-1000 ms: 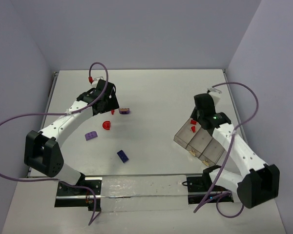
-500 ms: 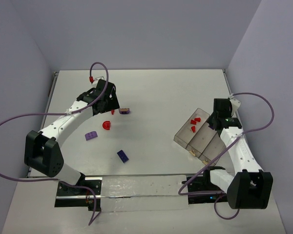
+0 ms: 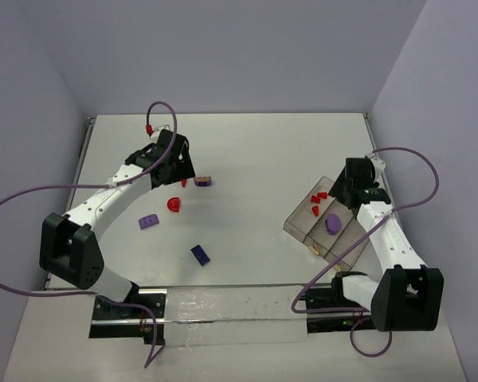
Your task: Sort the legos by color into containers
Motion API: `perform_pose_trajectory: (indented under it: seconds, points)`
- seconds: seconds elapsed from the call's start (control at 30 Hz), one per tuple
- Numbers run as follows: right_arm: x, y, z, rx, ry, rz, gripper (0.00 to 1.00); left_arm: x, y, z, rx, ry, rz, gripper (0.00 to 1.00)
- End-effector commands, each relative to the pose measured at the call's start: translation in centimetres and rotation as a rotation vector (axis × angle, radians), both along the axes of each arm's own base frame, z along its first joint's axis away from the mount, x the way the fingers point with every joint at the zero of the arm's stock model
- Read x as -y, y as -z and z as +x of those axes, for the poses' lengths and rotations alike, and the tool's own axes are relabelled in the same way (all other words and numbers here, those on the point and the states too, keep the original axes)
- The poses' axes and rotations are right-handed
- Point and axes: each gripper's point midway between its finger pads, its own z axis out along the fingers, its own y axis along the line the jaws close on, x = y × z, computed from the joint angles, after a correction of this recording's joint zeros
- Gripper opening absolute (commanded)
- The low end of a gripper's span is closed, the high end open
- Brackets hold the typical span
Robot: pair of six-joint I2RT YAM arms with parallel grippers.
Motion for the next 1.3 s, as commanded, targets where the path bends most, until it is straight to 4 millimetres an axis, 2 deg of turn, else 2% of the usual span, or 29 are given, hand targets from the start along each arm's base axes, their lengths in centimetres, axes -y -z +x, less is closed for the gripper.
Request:
perform_pose_trajectory:
  seconds: [0.0,0.07,0.1,0.2,0.3,0.33,0.37,0.43,0.5,0.57,0.63,0.67,0.7,0.73,0.77,0.8,0.93,1.0,1.07,1.27]
  points:
    - [-3.3,-4.9,2.6,0.138,-0.137,-0.012,0.67,0.0,-3.0,1.0,0.088,-0.012,-0.031,0.92]
    - [-6.1,-5.9,3.1,0.138,-0.226,-0.030,0.68,0.1,-2.7,1.0,0.081,-0.009,-0.032,0.92]
    - [-7.7,-5.6,3.2,0.128,-0.274,-0.027,0.68,0.1,-2.7,1.0,0.081,-0.008,-0.033,0.92]
    - [-15.1,-7.5,4.2,0.178,-0.508,0.015,0.71,0.6,-2.2,1.2,0.064,0.000,-0.045,0.92]
    - [-20.8,-7.9,4.3,0.183,-0.734,0.039,0.73,0.4,-2.2,1.1,0.060,-0.012,-0.047,0.92]
    - [-23.9,-6.8,3.7,0.145,-0.843,0.029,0.74,0.1,-2.3,1.1,0.059,-0.020,-0.047,0.92]
    - [-25.8,-7.6,3.9,0.159,-0.949,-0.023,0.75,-0.4,-2.4,1.2,0.057,-0.033,-0.047,0.92]
    - [-30.1,-6.7,3.7,0.120,-1.099,-0.098,0.76,-1.7,-2.9,1.0,0.055,-0.065,-0.038,0.92]
    - [-31.8,-4.8,3.8,0.068,-1.201,-0.152,0.77,-3.0,-3.2,1.0,0.060,-0.100,-0.038,0.92]
    - [-34.8,-4.3,4.4,0.056,-1.329,-0.169,0.79,-4.9,-3.8,0.9,0.065,-0.136,-0.065,0.92]
    - [-36.7,-4.7,5.7,0.070,-1.398,-0.183,0.79,-6.1,-4.4,0.5,0.062,-0.155,-0.097,0.92]
    - [-37.7,-3.1,6.0,0.030,-1.435,-0.177,0.79,-7.0,-4.5,0.5,0.060,-0.180,-0.102,0.92]
    - [-38.2,-4.0,6.4,0.052,-1.451,-0.181,0.79,-7.1,-4.7,0.3,0.058,-0.178,-0.106,0.92]
    - [-39.0,-2.3,7.0,0.010,-1.487,-0.193,0.79,-7.8,-4.7,0.2,0.054,-0.195,-0.106,0.92]
    - [-39.8,-1.8,7.8,0.001,-1.507,-0.205,0.79,-8.3,-4.8,0.0,0.057,-0.204,-0.109,0.92]
    - [-40.6,-2.1,8.7,0.013,-1.517,-0.216,0.78,-8.5,-5.0,-0.2,0.063,-0.208,-0.114,0.92]
    - [-42.2,-0.6,10.7,-0.022,-1.554,-0.249,0.78,-8.8,-4.9,-0.6,0.066,-0.212,-0.127,0.92]
    - [-43.1,1.8,10.7,-0.093,-1.606,-0.236,0.78,-8.7,-4.6,-0.8,0.057,-0.208,-0.134,0.92]
    - [-44.1,1.3,11.2,-0.081,-1.631,-0.221,0.79,-8.6,-4.4,-0.9,0.052,-0.205,-0.137,0.92]
    - [-46.0,3.5,12.3,-0.083,-1.638,-0.181,0.79,-8.6,-4.4,-1.1,0.055,-0.202,-0.144,0.92]
